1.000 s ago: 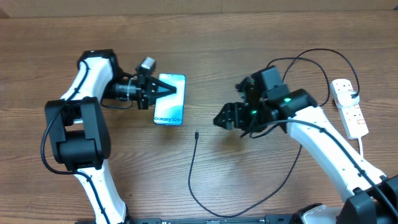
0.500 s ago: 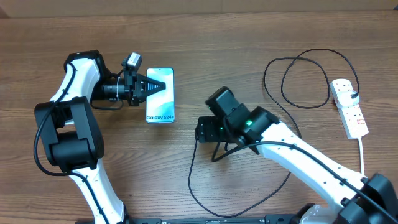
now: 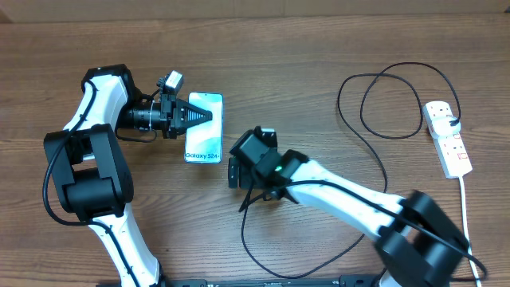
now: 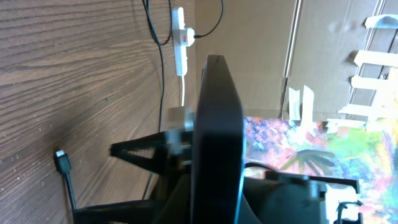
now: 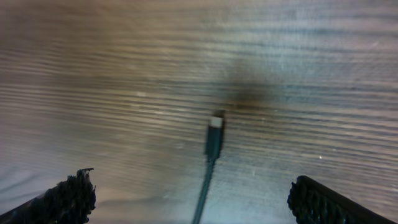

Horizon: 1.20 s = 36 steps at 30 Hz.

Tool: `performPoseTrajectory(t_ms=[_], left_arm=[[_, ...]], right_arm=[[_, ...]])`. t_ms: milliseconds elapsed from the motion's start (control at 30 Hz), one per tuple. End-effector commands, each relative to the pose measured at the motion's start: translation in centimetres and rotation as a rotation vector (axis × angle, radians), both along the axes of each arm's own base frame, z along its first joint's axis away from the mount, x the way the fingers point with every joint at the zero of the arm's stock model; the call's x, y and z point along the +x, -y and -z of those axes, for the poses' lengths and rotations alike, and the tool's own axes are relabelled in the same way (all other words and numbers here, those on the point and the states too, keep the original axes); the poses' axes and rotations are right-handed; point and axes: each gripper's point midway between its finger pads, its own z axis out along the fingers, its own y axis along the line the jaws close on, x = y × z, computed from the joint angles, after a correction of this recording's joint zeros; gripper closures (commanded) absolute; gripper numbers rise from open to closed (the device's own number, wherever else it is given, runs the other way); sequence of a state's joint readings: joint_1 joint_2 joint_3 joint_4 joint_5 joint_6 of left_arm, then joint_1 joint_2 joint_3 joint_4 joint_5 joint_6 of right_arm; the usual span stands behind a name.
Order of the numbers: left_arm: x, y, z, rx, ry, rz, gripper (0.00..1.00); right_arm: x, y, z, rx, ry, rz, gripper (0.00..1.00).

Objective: Plug charger to phone and switch on socket
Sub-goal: 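Move the right gripper down over the black cable connector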

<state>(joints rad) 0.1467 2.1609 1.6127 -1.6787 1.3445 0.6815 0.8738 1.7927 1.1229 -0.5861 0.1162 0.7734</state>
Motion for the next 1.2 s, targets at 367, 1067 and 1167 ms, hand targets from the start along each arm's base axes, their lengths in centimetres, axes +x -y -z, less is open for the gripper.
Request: performPoseTrajectory(t_ms=[367,1067,1167], left_arm=[[-0.1,0.0,-0.7,0.026,0.065,0.021,0.96],[1.3,-1.6,-1.3,-0.013,0.113,-0.057,0.96],[1.3,-1.7,-1.2,-0.011,0.113,-0.059,0.96]], right_arm=[[0.5,-0.4,1.2,0.008,0.007,0.045,0.37],[0.2,0.7,4.9,-0.067,-0.046,0.101,0.83],[-0.2,0.6,5.0,-0.063,-0.065,0.094,0.85]])
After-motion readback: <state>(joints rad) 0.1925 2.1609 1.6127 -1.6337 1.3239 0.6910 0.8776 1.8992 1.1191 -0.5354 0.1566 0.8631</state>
